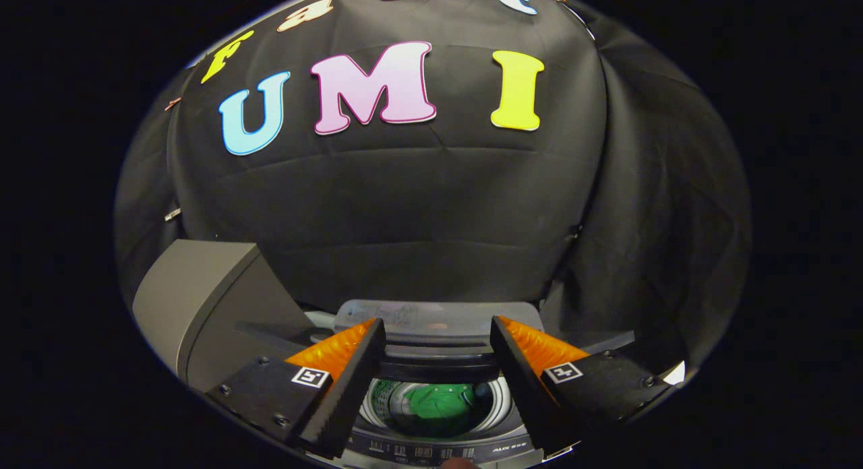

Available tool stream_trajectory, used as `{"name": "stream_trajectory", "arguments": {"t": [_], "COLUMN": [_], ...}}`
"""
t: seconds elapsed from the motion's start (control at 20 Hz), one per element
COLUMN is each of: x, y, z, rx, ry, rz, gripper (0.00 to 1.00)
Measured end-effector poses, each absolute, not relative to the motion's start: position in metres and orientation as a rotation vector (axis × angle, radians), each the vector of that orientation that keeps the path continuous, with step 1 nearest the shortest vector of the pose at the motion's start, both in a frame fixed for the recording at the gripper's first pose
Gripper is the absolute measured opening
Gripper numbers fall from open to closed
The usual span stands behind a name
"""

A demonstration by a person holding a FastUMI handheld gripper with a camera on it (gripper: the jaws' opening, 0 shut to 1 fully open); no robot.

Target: Put the clothes into the washing machine and then close the washing machine lid.

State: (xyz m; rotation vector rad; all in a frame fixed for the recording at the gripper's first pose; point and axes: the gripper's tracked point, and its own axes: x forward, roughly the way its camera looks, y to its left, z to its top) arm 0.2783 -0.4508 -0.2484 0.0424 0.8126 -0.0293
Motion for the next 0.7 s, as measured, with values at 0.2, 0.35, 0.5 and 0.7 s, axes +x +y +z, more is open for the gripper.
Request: {"name": "stream_trajectory", "arguments": {"t": [0.2,0.35,0.5,0.7], "x": [0.260,0.263,0.279,0.319], "y": [-0.440,-0.430,-0.420,-0.411], "z": [-0.265,-0.262,-0.247,-0.170], "rx": [0.075,0.085,0.083,0.029], "ry": [0.928,0.892,0.780,0.501], "rz": [-0.011,0.000,0.005,-0.006], "gripper": [0.99,0.99,0.99,0.99]}}
